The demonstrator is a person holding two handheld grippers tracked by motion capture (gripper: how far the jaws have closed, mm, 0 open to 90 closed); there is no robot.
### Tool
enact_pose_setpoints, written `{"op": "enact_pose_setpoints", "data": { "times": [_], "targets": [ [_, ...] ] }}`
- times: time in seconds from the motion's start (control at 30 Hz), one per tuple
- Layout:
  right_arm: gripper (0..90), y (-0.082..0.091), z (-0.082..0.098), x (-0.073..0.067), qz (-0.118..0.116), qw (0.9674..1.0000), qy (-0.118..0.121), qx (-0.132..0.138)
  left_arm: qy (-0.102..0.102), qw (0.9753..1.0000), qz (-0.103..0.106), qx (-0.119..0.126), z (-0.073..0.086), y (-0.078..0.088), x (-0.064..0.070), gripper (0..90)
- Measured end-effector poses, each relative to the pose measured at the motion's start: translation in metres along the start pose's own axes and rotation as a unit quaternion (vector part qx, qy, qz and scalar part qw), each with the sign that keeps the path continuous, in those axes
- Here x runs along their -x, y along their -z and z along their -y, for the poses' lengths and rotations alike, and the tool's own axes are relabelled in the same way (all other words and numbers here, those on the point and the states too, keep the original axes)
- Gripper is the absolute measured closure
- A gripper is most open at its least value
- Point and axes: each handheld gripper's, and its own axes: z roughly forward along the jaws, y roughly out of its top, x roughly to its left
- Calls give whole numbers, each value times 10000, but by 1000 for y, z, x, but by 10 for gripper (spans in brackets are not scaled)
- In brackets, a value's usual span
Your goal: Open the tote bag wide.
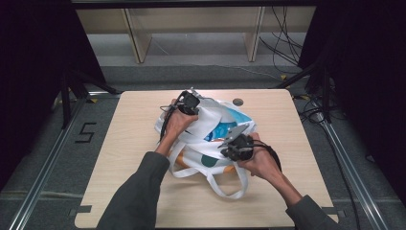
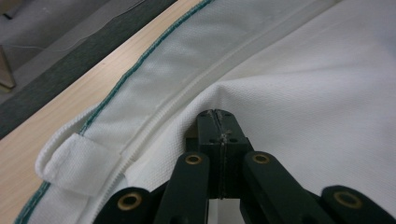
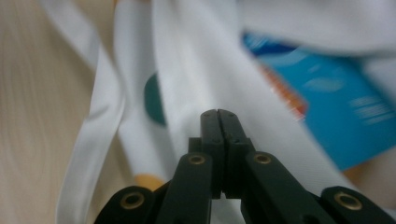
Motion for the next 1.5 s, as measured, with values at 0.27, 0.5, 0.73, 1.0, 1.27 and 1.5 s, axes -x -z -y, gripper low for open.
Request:
{"op": "enact_pose_setpoints", "data": {
  "times": [0.27, 0.5, 0.73, 1.0, 1.27, 1.5],
  "targets": [
    [900, 34, -23, 44, 885, 9924, -178, 841, -19, 9970, 715, 279, 28, 50, 1, 881],
    [900, 17, -8, 100, 1470, 9860, -694, 375, -84, 9995, -19, -302, 70, 59, -41, 886],
    [900, -43, 49, 125, 1079, 9839, -1401, -252, 132, 9991, 159, -378, 111, 38, -56, 897],
    [900, -41, 50, 116, 1220, 9850, -1209, -169, 322, 9987, 207, -336, 109, 45, -55, 897],
    [900, 15, 6, 90, 647, 9856, -909, 1274, 639, 9943, 748, 409, 88, 57, -39, 890],
    [900, -16, -17, 66, 424, 9924, -617, 975, 517, 9956, 688, 379, 62, 43, -30, 880]
  ]
}}
